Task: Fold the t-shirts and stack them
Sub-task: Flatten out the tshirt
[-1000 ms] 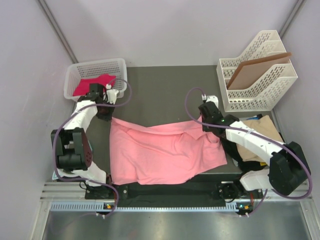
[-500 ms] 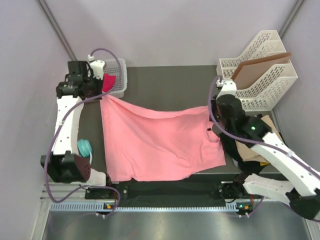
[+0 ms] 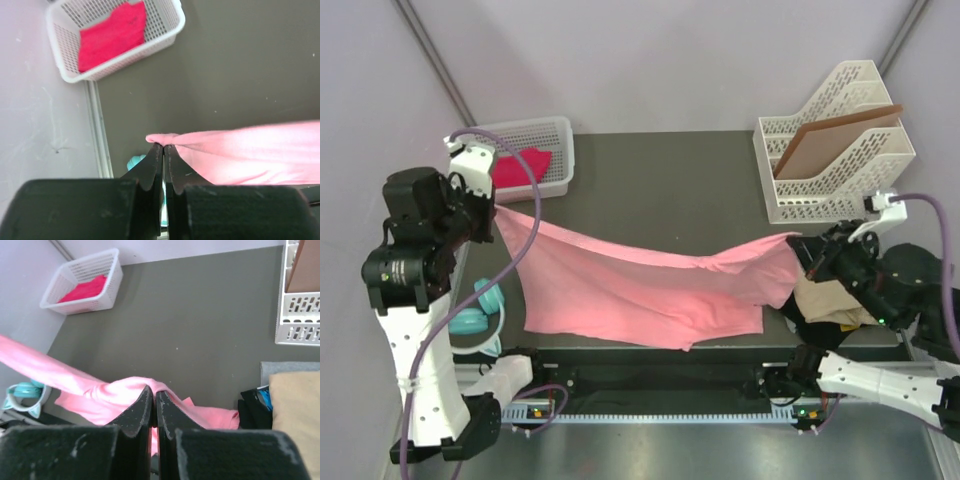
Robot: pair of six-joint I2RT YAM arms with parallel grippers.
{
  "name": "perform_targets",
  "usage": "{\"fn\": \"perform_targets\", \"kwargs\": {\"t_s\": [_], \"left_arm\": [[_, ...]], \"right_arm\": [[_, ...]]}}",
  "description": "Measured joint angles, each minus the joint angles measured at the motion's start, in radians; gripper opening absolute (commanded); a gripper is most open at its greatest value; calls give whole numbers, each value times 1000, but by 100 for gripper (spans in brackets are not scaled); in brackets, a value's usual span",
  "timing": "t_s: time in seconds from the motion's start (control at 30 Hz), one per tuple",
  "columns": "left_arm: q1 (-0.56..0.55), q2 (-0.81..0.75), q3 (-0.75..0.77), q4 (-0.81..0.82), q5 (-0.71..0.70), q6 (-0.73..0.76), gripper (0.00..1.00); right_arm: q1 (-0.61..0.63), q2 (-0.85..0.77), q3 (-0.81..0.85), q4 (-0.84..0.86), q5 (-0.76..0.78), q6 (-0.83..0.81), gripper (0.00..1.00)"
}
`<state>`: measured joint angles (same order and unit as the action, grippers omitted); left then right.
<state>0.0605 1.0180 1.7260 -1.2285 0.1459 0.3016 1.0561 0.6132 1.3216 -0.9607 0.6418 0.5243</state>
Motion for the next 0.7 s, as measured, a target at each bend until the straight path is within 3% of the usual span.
{"fn": "perform_targets", "kwargs": {"t_s": [0.1, 0.17, 0.37, 0.53, 0.7], "left_arm": [[0, 8, 127, -36, -1, 3, 1], [0, 20, 228, -38, -3, 2, 2], [0, -52, 352, 37, 0, -22, 1], [1, -154, 341, 109, 31, -50, 2], [0, -200, 259, 172, 24, -60, 0]], "right_arm": [[-35, 9, 122, -19, -48, -45, 0], [-124, 18, 219, -13, -128, -99, 0], [-594, 33, 517, 72, -508, -283, 0], [-696, -11, 530, 145, -673, -313, 0], [-718, -30, 440, 160, -696, -325, 0]]}}
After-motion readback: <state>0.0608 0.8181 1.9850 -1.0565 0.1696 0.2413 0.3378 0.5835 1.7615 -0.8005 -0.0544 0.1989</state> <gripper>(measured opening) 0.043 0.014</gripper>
